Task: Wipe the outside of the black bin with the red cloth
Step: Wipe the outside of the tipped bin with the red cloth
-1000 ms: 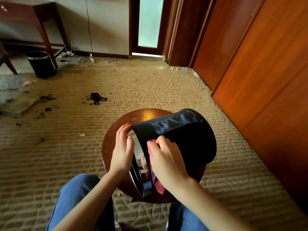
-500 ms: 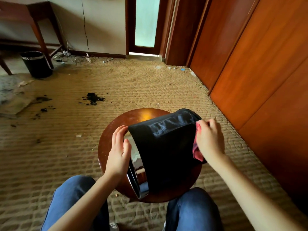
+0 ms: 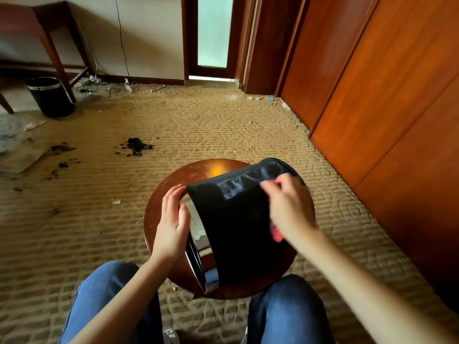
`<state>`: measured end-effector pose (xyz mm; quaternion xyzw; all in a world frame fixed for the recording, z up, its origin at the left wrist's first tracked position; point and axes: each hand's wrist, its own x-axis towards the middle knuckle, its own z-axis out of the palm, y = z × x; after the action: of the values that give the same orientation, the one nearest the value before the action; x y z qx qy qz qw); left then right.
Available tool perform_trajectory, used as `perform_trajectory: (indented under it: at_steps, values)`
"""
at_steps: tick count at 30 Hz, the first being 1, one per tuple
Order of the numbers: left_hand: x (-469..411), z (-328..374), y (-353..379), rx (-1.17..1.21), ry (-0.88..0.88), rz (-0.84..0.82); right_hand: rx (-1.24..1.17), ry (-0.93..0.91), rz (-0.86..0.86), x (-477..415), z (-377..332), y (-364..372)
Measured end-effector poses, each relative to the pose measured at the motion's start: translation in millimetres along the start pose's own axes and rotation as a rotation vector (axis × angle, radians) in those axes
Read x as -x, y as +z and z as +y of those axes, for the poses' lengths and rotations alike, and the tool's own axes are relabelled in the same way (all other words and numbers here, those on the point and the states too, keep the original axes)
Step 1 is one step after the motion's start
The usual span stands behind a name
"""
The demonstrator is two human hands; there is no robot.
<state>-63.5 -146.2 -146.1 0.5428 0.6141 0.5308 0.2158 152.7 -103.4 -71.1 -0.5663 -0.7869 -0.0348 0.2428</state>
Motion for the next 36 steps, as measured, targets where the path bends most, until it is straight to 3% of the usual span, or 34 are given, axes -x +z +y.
perform_trajectory:
  at_steps: [3, 5, 9, 12, 16, 22, 26, 30, 33, 36]
  values:
    - [5.0, 0.6, 3.4, -0.003, 0.025, -0.007, 0.154, 0.19, 0.073, -26.6, 61.8, 0.6]
    - [4.1, 0.0, 3.7, 0.01, 0.034, -0.001, 0.207, 0.21, 0.064, -19.7, 35.8, 6.9]
    - [2.6, -2.0, 2.5, -0.001, 0.059, 0.011, 0.023, -0.044, 0.099, 10.8, -43.9, 23.2]
    - [1.4, -4.6, 0.7, 0.007, 0.059, -0.002, -0.131, -0.175, 0.01, 41.3, -107.0, 24.5]
    - [-1.0, -5.8, -2.2, 0.006, 0.043, -0.006, -0.113, -0.324, 0.025, 37.5, -78.4, 18.9]
    - [-0.8, -0.5, -0.4, 0.019, -0.001, -0.008, 0.084, 0.111, 0.013, -16.1, 43.2, -0.2]
    - [-0.2, 0.1, 0.7, 0.02, -0.003, -0.007, 0.146, 0.194, -0.026, -25.3, 40.1, 0.3]
    - [1.1, 0.0, 1.8, 0.021, 0.006, -0.014, 0.05, 0.008, 0.043, 5.6, -26.2, 3.3]
    - [1.3, 0.2, 1.4, 0.02, 0.014, -0.012, -0.037, -0.188, -0.003, 30.7, -82.2, 14.8]
    - [2.0, 0.6, -0.4, 0.001, 0.03, -0.018, -0.1, -0.282, -0.037, 35.3, -84.1, 20.0]
